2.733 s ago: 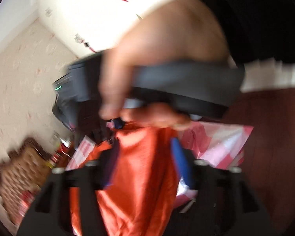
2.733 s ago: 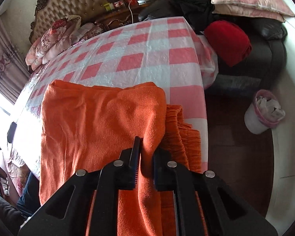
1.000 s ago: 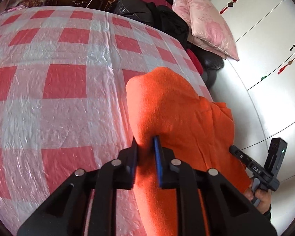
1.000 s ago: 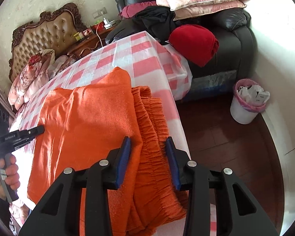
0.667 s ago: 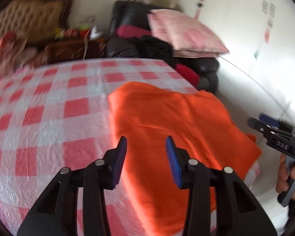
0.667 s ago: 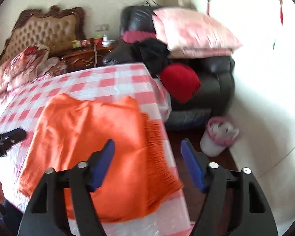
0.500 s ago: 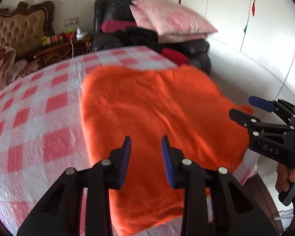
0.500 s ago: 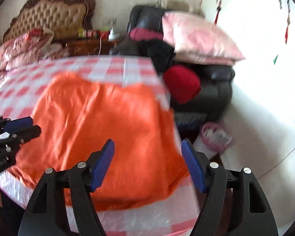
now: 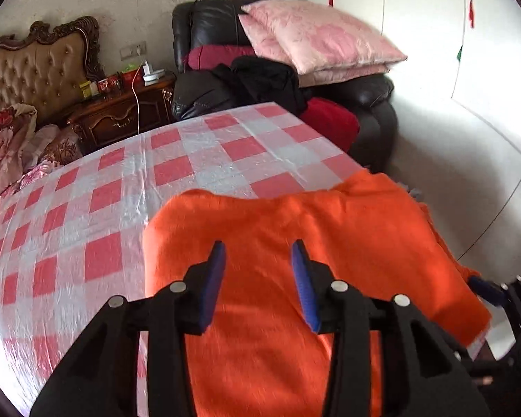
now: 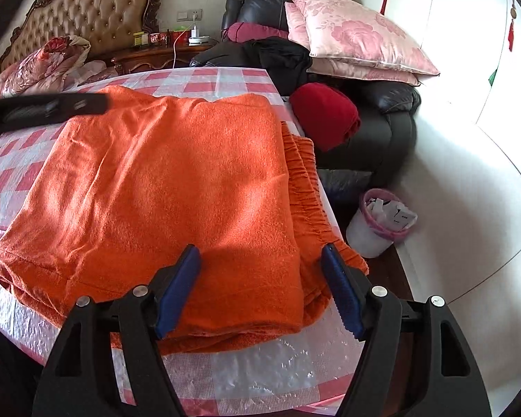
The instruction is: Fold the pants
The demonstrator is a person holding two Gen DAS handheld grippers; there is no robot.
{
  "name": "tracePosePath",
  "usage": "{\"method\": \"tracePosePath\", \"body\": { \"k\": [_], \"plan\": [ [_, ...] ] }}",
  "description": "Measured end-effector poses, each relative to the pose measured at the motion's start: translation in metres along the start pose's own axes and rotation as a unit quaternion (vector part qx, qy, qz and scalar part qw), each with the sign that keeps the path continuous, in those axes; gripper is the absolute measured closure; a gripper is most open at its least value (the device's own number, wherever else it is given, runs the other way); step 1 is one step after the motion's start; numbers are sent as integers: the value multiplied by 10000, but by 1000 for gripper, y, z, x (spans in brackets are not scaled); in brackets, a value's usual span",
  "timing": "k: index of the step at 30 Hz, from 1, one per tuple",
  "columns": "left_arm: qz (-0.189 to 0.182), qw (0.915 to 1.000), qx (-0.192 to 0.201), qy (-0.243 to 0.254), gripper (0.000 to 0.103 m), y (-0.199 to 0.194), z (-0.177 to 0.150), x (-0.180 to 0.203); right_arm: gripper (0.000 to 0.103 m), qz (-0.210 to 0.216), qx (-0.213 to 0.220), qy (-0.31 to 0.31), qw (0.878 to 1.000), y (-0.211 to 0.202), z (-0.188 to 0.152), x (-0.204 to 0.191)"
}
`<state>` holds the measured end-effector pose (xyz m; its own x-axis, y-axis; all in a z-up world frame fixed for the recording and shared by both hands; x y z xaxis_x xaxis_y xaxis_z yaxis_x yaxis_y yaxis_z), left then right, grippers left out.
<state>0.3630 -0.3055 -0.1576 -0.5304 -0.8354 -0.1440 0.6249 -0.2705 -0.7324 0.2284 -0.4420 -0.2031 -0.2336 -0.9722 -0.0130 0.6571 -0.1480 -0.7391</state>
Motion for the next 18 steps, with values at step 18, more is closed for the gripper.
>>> {"method": "tracePosePath", "body": {
  "k": [18],
  "plan": [
    [129,9985,-307,-435,59,-45,-81,5,34,69,163,251,9995,-18,54,-1]
  ]
}}
Point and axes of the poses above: each gripper's, at about its wrist camera, not at the fingertips, and y roughly the way its jaws point, x to its right, z to its top, the point moved 10 cm from there along y, roughly the way its jaws point, and after that the axes turned 10 degrees about y, right-handed, at the moved point
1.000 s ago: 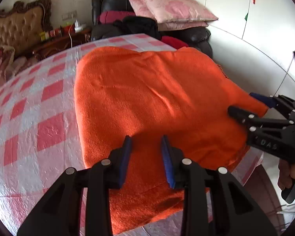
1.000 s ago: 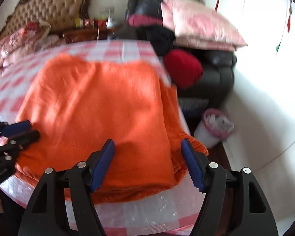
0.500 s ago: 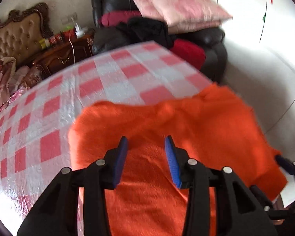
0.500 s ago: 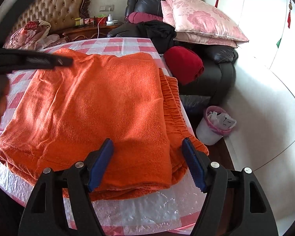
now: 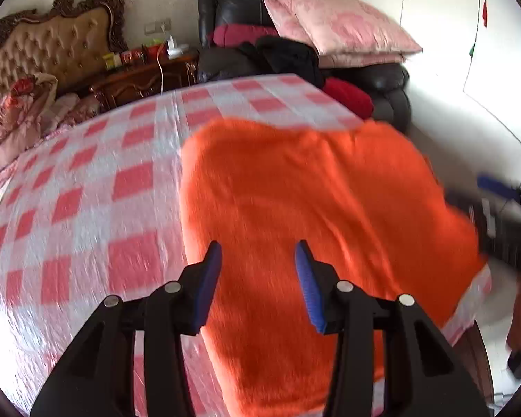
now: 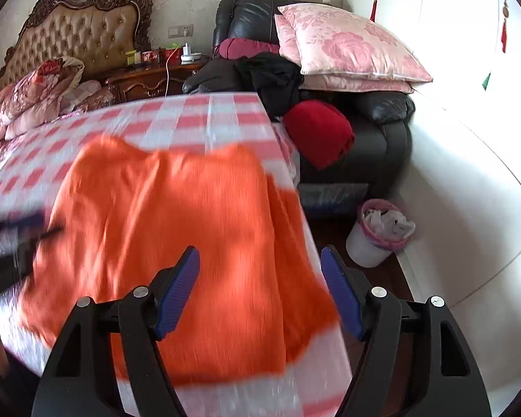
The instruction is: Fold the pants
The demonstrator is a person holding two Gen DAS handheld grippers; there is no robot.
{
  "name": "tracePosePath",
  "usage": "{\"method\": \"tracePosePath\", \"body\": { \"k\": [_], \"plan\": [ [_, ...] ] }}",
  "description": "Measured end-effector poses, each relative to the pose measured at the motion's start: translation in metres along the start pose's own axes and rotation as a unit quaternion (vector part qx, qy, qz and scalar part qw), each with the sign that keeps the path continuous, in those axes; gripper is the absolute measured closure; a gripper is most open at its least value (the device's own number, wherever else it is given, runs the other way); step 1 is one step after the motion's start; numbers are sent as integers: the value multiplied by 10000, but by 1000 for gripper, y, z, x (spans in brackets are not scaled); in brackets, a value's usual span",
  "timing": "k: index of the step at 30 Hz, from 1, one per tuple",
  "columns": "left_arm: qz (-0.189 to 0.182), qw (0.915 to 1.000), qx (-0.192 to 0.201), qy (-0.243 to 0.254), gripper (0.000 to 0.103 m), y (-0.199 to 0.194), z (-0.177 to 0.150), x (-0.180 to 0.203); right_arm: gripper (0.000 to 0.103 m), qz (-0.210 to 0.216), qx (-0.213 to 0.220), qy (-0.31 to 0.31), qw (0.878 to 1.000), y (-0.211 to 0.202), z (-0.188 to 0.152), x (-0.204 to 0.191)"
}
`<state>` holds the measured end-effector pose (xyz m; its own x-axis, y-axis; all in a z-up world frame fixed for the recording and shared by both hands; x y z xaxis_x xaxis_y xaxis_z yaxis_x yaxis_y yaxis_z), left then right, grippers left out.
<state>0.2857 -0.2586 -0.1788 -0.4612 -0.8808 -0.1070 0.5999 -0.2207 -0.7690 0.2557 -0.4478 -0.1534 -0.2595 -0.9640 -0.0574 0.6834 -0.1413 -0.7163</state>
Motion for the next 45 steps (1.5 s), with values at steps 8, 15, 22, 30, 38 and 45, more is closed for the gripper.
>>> {"method": "tracePosePath", "body": {
  "k": [8,15,22,30,38,45],
  "plan": [
    [24,9986,-523,-65,39,14,-28,10,31,-295,-1074,-230,9935,84,32,-15],
    [81,9957,-787,-473,11,20,-38,-2,19,-364,-1141,62,9928,90,28,0],
    [819,9962,-208,-206,2,-8,-22,-4,19,31,-453,230,9987,12,7,-18],
    [358,9991,-171,-136,2,-19,-20,14,19,-154,-659,45,9977,5,-37,-21],
    [-12,9998,-95,-154,2,-23,-22,26,17,-219,-765,85,9968,11,-59,-9],
    [-161,9992,-103,-354,2,-43,-26,31,17,-259,-633,335,9971,-16,-58,-1]
  ]
}}
Point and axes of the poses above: each gripper's, at about its wrist camera, not at the fingertips, and y roughly the way its jaws point, x to its right, z to its top, the point moved 10 cm from there along y, roughly the way its jaws point, and after that the axes turned 10 degrees about y, right-handed, at the moved point
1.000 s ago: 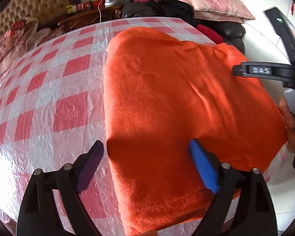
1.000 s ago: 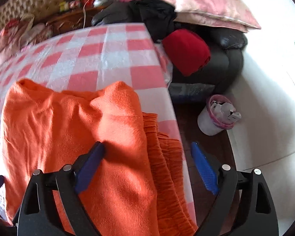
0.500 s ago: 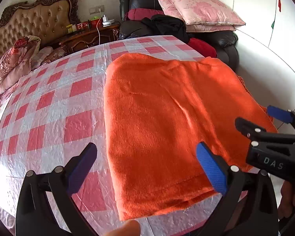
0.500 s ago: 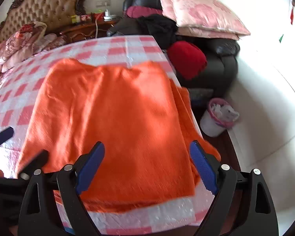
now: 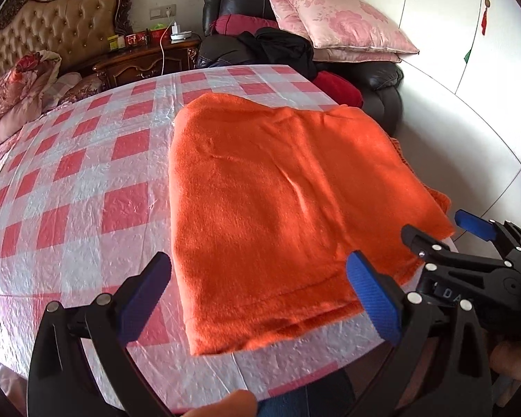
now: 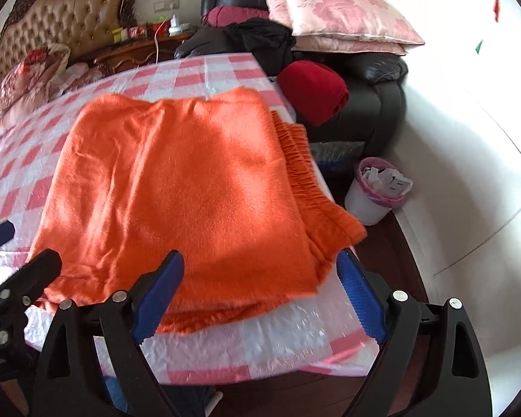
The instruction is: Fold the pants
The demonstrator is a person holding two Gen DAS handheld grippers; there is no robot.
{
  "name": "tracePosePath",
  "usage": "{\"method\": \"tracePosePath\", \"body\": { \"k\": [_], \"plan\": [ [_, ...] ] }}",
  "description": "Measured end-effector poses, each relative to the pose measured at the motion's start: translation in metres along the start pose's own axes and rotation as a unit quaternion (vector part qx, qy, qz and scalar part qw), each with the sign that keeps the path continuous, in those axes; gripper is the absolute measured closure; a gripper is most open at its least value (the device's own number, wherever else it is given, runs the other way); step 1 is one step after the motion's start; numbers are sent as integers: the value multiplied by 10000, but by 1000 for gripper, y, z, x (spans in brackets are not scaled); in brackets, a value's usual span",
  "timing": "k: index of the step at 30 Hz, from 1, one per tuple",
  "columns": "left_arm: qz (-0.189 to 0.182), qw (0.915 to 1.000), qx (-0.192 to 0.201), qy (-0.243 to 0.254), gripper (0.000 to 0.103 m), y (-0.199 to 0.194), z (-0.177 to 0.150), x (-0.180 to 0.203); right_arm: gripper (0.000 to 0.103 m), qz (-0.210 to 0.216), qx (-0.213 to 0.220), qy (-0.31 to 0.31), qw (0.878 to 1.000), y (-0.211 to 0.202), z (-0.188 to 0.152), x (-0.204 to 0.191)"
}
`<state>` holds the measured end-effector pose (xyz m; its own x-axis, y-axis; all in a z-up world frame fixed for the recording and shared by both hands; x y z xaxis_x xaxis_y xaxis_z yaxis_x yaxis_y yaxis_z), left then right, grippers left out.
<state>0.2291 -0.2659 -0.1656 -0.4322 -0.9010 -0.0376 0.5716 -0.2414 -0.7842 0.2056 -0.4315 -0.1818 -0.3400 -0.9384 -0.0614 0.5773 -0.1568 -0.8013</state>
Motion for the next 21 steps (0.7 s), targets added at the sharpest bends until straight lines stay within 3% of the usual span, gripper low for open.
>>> {"method": "tracePosePath", "body": {
  "k": [6,14,21],
  "plan": [
    [77,10000,60,-18,2,-29,-3,7,17,-21,198,223,9996,-38,-5,9],
    [-107,9995,285,-21,2,-71,-1,18,17,-159,389,355,9985,-85,-13,17],
    [-113,9991,411,24,2,-90,-1,23,17,-136,493,374,9980,-104,-12,18]
  ]
}}
Point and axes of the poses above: each gripper's, at about its wrist camera, not at the fingertips, and y roughly the way its jaws point, x to its right, z to its top, the point moved 10 cm from there along y, roughly the way its jaws point, and after that the axes turned 10 degrees about y, right-handed, at the moved point
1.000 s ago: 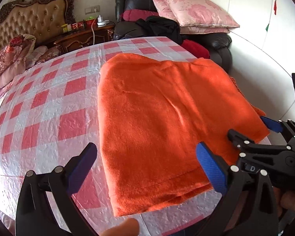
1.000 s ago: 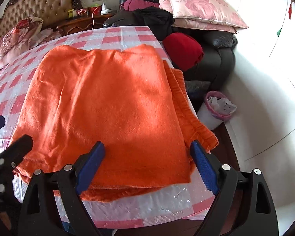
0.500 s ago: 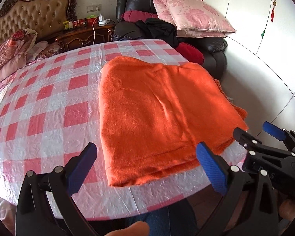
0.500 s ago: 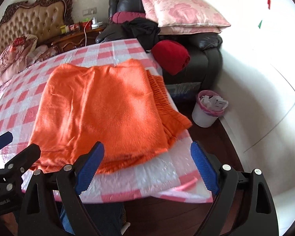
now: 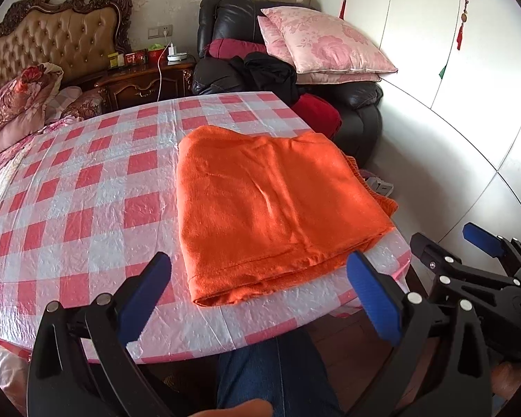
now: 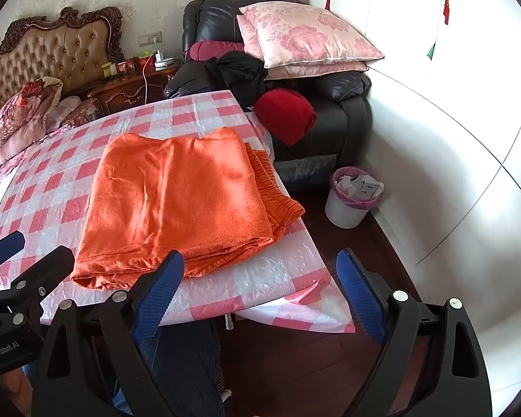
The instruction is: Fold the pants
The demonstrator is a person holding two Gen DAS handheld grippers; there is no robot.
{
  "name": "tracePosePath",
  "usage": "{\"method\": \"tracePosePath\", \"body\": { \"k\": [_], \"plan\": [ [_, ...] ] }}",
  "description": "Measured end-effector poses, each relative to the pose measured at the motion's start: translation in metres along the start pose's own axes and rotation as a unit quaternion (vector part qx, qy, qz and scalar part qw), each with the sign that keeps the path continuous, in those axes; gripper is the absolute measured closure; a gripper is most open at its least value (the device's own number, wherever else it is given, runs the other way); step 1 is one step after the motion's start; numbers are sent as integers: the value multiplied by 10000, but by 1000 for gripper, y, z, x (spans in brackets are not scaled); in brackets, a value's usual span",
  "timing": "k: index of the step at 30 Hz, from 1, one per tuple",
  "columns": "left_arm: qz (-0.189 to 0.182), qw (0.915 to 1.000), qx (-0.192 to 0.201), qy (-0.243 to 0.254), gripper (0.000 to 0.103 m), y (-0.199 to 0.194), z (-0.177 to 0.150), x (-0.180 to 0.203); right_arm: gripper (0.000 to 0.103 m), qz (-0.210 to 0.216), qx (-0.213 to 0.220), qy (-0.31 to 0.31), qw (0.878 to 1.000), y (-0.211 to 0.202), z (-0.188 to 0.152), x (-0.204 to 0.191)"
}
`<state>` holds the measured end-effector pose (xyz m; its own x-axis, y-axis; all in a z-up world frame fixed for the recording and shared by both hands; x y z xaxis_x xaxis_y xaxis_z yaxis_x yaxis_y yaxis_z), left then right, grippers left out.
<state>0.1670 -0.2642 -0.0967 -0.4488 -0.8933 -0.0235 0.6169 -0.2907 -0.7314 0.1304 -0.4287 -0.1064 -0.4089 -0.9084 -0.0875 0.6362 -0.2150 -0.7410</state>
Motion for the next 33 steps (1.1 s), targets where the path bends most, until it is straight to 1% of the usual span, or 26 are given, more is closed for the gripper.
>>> {"method": "tracePosePath", "body": {
  "k": [10,33],
  "plan": [
    [-37,10000,60,15,2,-7,4,3,17,-23,42,-52,10000,-5,2,-2],
    [-71,9999,61,39,2,-5,7,5,17,-18,44,-26,10000,-6,3,0]
  ]
}}
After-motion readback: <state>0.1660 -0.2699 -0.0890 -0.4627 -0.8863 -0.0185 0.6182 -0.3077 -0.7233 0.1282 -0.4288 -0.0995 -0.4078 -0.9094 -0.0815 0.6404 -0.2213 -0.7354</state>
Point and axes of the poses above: each gripper's, at about its wrist camera, not at the fingertips, and y roughly the way its jaws point, x to its right, z to its top, the point moved 10 cm from there along y, roughly the way its jaws point, and after that the axes turned 10 degrees about y, right-handed, at the moved point
